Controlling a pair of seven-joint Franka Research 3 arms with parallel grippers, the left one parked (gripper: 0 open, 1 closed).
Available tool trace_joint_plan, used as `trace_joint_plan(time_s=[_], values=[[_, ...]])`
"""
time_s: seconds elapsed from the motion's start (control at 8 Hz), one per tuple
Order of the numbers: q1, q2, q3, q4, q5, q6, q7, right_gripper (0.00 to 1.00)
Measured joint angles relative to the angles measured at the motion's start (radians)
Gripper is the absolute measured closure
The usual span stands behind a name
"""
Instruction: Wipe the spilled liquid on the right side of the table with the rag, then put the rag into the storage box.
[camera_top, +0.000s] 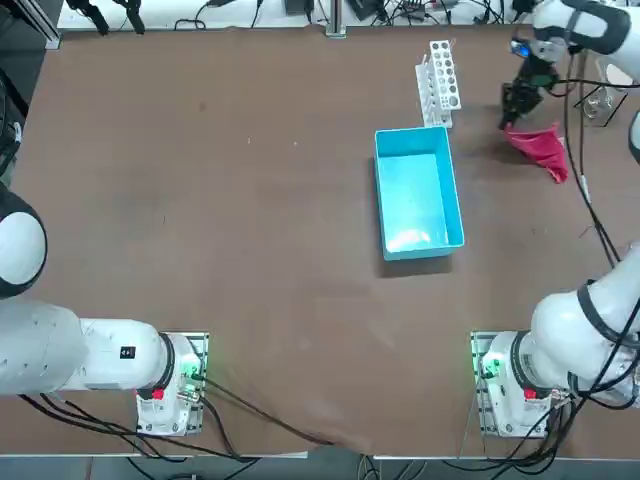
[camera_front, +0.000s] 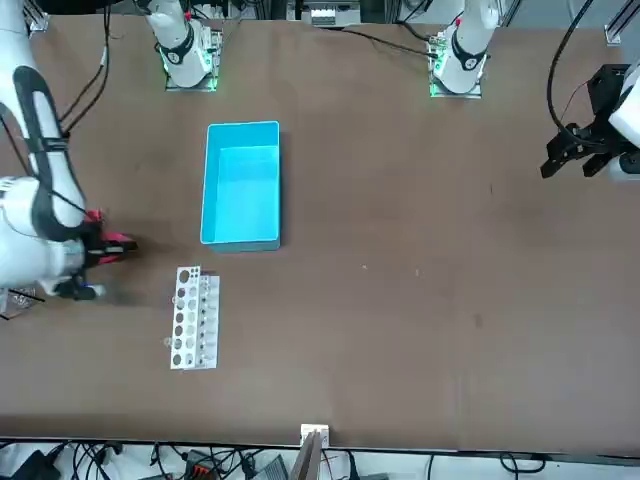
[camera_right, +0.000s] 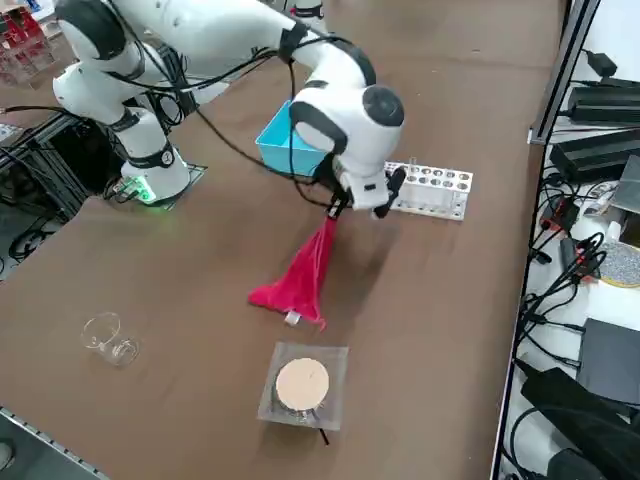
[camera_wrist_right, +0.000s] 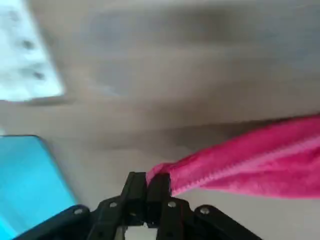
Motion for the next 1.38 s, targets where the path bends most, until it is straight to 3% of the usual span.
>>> trace_joint_plan(time_s=[0.25,0.62,1.0,1.38], values=[[0.08,-0.001,0.016,0.002,0.089,0.001,0.123,0.98],[0.129,-0.003,0.027,0.006,0.124,0.001,0.165,0.98],[0.134,-0.006,0.05,0.027,0.189,-0.002,0.179,0.98],[0.114,-0.016,0.049,0.031,0.192,-0.061,0.172,0.98]])
